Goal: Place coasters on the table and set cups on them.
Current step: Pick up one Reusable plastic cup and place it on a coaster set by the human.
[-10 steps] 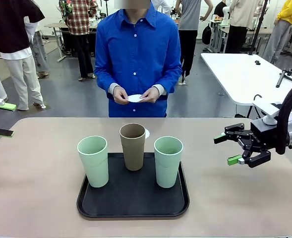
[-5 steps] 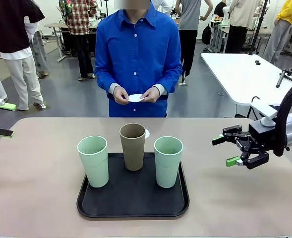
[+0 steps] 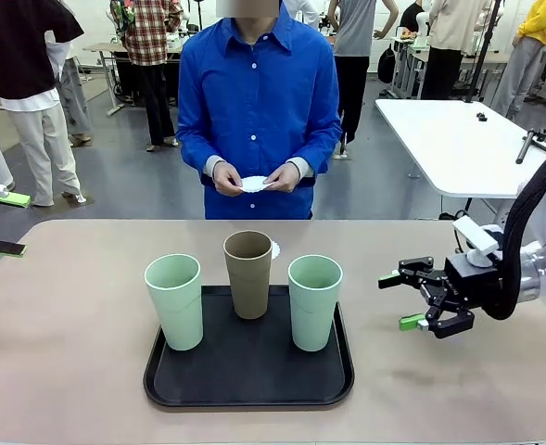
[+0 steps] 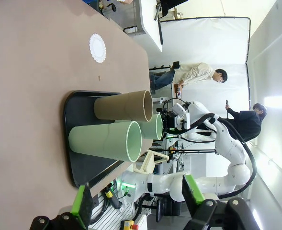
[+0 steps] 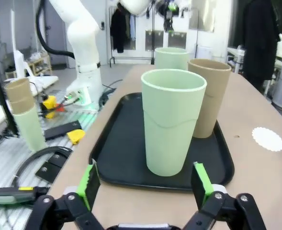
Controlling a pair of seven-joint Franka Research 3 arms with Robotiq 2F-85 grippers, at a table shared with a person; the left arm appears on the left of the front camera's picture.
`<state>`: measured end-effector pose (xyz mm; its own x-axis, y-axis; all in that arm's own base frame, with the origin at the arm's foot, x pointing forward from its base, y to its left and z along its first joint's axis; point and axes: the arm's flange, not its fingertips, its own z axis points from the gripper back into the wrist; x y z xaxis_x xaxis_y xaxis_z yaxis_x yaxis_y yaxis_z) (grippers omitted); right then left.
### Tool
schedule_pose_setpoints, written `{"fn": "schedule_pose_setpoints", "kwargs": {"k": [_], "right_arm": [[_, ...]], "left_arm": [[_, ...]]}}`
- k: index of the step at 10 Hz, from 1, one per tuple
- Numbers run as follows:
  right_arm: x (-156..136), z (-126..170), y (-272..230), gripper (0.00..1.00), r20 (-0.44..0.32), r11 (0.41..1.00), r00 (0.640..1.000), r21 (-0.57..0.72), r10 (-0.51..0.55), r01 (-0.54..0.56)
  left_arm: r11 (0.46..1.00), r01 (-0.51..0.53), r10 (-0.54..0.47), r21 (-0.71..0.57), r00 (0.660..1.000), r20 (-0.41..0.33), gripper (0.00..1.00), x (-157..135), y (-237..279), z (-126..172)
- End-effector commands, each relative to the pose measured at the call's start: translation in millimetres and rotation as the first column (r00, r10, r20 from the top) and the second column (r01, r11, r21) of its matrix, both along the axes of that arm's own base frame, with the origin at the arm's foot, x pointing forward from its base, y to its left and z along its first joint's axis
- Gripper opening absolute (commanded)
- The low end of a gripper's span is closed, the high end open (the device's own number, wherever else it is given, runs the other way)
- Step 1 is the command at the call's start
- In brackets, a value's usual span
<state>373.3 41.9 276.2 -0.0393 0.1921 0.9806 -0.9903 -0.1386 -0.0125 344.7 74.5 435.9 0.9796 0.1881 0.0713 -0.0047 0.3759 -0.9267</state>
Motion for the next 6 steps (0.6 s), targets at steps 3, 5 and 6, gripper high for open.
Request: {"fn": "schedule_pose_setpoints", "kwargs": {"k": [3, 5, 6], "right_arm": [[-1, -26, 28, 1.00, -0.039, 0.999, 0.998, -0.029, -0.047, 0.046], [-1, -34, 38, 1.00, -0.093, 0.997, 0.994, -0.051, -0.057, 0.052], [-1, -37, 44, 1.00, -0.110, 0.997, 0.992, -0.054, -0.062, 0.057]], "left_arm": [[1.000, 0.002, -0.002, -0.014, 1.000, 0.011, 1.00, 0, 1, 1], [1.000, 0.002, -0.002, -0.014, 1.000, 0.011, 1.00, 0, 1, 1], [1.000, 0.002, -0.002, -0.014, 1.000, 0.011, 1.00, 0, 1, 1]]}}
